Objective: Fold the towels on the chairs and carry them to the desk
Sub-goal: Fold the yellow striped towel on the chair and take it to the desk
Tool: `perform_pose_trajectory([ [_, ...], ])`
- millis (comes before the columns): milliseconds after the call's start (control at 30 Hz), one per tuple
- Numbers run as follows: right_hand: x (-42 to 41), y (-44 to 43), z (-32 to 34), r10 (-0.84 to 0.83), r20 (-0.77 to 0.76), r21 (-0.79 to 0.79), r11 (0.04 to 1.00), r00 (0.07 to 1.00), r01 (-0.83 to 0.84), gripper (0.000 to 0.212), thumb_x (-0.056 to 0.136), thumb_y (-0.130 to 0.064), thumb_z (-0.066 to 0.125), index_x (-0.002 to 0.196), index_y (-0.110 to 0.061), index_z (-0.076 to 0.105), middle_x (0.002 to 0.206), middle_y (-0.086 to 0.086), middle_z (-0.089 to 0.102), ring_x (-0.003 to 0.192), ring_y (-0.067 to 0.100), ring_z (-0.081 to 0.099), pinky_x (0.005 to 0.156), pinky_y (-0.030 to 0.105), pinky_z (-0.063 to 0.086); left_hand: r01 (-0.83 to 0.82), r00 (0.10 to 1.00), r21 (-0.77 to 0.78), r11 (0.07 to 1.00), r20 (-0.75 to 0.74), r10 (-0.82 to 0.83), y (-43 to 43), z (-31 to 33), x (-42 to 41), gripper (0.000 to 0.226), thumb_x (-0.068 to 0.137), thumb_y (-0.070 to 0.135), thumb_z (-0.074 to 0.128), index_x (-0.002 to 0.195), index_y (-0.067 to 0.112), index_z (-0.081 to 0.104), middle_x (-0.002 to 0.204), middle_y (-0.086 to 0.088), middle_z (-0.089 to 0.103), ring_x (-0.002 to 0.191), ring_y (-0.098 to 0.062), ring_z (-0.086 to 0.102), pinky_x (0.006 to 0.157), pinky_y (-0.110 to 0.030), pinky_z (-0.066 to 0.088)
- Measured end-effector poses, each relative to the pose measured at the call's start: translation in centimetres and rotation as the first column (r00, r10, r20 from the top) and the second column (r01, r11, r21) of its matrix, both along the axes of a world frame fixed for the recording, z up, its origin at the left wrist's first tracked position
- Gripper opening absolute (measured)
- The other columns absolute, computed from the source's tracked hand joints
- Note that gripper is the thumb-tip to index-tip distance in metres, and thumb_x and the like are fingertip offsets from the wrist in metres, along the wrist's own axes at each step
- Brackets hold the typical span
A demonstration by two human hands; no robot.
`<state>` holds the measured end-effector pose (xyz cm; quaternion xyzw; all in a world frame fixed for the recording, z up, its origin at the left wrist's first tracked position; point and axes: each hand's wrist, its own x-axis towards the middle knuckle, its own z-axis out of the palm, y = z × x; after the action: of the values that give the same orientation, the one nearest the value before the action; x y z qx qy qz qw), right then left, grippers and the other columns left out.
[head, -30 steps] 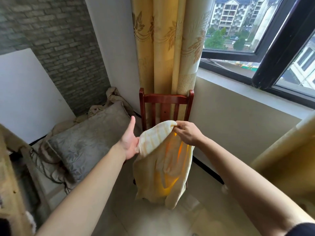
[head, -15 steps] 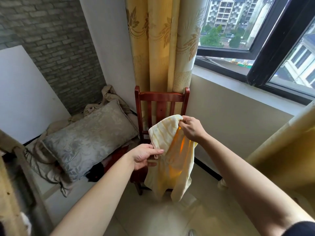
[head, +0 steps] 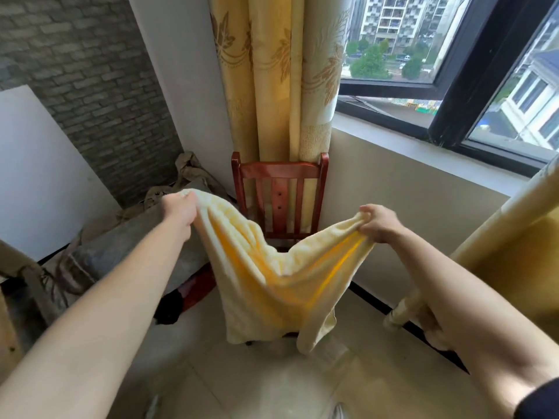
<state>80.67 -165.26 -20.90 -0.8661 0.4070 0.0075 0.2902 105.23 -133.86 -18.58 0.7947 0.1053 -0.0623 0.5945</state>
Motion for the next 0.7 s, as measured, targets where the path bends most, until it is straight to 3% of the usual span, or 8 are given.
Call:
perform_pose_trajectory([
  [133, -4.1, -4.8, -0.4, -0.367, 0.229, -0.161, 0.899, 0.902, 0.407, 0.042, 0.093, -0.009, 0.052, 0.135, -0.013, 0.057, 0.131, 0.023, 0.061, 0.124, 0.038, 0.056, 0.105, 0.036, 0.044, -0.219, 0.976, 0.026, 0.975, 0.016, 0.219, 2.5, 0.5, 1.6, 0.038, 0.086, 0.017, 0.057, 0.12, 0.0, 0.059, 0.122, -0.012, 0.064, 0.109, -0.023, 0.064, 0.088, -0.035, 0.052],
  [233, -6.3, -7.5, 0.7, -0.521, 0.165, -0.203, 0.813, 0.838, 0.545, 0.036, 0.099, -0.025, 0.057, 0.124, 0.001, 0.058, 0.124, 0.032, 0.06, 0.118, 0.047, 0.057, 0.098, 0.045, 0.048, -0.307, 0.951, 0.042, 0.951, 0.037, 0.306, 4.1, 1.2, 2.0, 0.033, 0.089, 0.018, 0.053, 0.116, 0.001, 0.061, 0.117, -0.008, 0.065, 0.1, -0.021, 0.064, 0.086, -0.033, 0.052],
  [333, -7.2, -9.8, 1.6, -0.581, 0.087, -0.213, 0.783, 0.809, 0.585, 0.052, 0.097, -0.042, 0.06, 0.111, 0.008, 0.064, 0.115, 0.032, 0.064, 0.11, 0.047, 0.061, 0.089, 0.046, 0.051, -0.257, 0.964, -0.016, 0.966, 0.072, 0.257, 3.8, 2.1, 1.9, 0.014, 0.083, 0.018, 0.058, 0.091, 0.009, 0.064, 0.101, -0.005, 0.066, 0.071, -0.015, 0.06, 0.068, -0.029, 0.052],
  [367, -7.1, -10.1, 2.0, -0.586, 0.08, -0.185, 0.786, 0.806, 0.59, 0.054, 0.094, -0.047, 0.06, 0.111, 0.004, 0.068, 0.115, 0.028, 0.066, 0.11, 0.045, 0.062, 0.09, 0.045, 0.051, -0.215, 0.975, -0.083, 0.973, 0.043, 0.22, 3.3, 2.4, 1.8, 0.006, 0.079, 0.016, 0.061, 0.084, 0.012, 0.061, 0.097, -0.003, 0.066, 0.066, -0.012, 0.057, 0.067, -0.028, 0.05],
  [433, -6.6, -10.0, 2.7, -0.559, 0.116, -0.062, 0.821, 0.821, 0.568, 0.045, 0.092, -0.045, 0.061, 0.113, -0.007, 0.072, 0.116, 0.021, 0.068, 0.113, 0.04, 0.062, 0.096, 0.043, 0.049, -0.104, 0.994, -0.211, 0.972, -0.049, 0.095, 1.7, 2.5, 1.3, 0.015, 0.075, 0.009, 0.066, 0.089, 0.013, 0.062, 0.089, -0.003, 0.065, 0.066, -0.013, 0.06, 0.072, -0.031, 0.055],
  [533, -5.0, -8.7, 3.3, -0.5, 0.244, 0.062, 0.863, 0.831, 0.501, 0.041, 0.09, -0.04, 0.06, 0.122, -0.015, 0.066, 0.122, 0.012, 0.067, 0.115, 0.035, 0.061, 0.102, 0.045, 0.049, 0.23, 0.96, -0.278, 0.933, -0.094, -0.264, -2.2, 3.1, -1.7, 0.011, 0.083, 0.007, 0.068, 0.092, 0.014, 0.068, 0.082, -0.005, 0.067, 0.07, -0.018, 0.064, 0.06, -0.028, 0.052],
  [600, -3.9, -8.1, 3.1, -0.418, 0.284, 0.077, 0.907, 0.863, 0.414, 0.049, 0.083, -0.045, 0.055, 0.122, -0.018, 0.066, 0.121, 0.008, 0.069, 0.11, 0.032, 0.065, 0.1, 0.045, 0.052, 0.417, 0.888, -0.285, 0.863, -0.075, -0.454, -4.7, 3.6, -4.1, 0.004, 0.091, 0.012, 0.066, 0.092, 0.014, 0.069, 0.091, -0.005, 0.069, 0.081, -0.019, 0.064, 0.062, -0.029, 0.051],
  [700, -2.5, -6.2, 3.4, -0.279, 0.312, 0.043, 0.959, 0.908, 0.28, 0.035, 0.093, -0.031, 0.051, 0.121, -0.019, 0.068, 0.127, 0.006, 0.067, 0.118, 0.028, 0.061, 0.104, 0.041, 0.048, 0.492, 0.845, -0.292, 0.82, -0.066, -0.53, -7.0, 3.0, -5.3, 0.024, 0.094, 0.017, 0.066, 0.115, 0.005, 0.066, 0.116, -0.008, 0.066, 0.099, -0.022, 0.064, 0.061, -0.031, 0.052],
])
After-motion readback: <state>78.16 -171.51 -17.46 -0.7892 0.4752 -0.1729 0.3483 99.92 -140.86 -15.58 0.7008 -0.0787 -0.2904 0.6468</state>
